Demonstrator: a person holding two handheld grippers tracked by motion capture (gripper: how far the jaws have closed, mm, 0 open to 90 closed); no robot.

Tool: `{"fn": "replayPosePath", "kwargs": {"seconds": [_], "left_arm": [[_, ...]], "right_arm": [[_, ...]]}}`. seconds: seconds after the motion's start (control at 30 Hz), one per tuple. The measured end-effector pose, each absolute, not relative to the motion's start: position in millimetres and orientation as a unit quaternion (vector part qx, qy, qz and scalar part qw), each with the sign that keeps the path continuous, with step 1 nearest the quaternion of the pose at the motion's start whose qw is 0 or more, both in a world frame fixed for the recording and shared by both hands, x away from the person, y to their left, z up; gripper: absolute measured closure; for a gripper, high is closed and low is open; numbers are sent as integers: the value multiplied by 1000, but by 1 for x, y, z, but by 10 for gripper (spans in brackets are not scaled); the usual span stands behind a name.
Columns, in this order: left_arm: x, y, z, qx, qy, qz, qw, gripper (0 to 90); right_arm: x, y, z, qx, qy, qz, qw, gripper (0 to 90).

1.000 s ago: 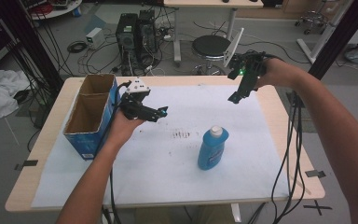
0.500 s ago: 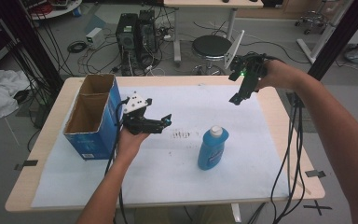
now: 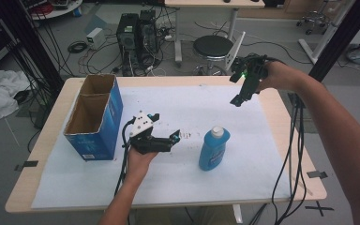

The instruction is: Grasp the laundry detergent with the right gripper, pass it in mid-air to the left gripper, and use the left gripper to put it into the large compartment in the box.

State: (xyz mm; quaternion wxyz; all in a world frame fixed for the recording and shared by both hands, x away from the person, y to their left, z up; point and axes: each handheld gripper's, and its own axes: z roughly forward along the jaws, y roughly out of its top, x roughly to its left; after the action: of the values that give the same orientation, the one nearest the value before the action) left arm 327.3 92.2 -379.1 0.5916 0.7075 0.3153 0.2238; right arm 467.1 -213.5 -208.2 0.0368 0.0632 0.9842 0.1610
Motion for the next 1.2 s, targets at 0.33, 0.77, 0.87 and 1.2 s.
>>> {"fn": "replayPosePath", "kwargs": {"seconds": [0.33,0.77,0.87,1.2], "left_arm": [[313,73,-389,710,299,212,602,57],[294,50,-393,718,288,213,597,56],[290,41,-394,719,286,209,599,56],[282,19,-400,724,281,202,597,56]], "right_arm": [[466,-213,-207,63,984,163,39,34],[465,-211,-208,59,984,162,38,33],[466,-211,-208,60,984,163,37,33],[465,-212,-208,57,984,165,39,33]]}}
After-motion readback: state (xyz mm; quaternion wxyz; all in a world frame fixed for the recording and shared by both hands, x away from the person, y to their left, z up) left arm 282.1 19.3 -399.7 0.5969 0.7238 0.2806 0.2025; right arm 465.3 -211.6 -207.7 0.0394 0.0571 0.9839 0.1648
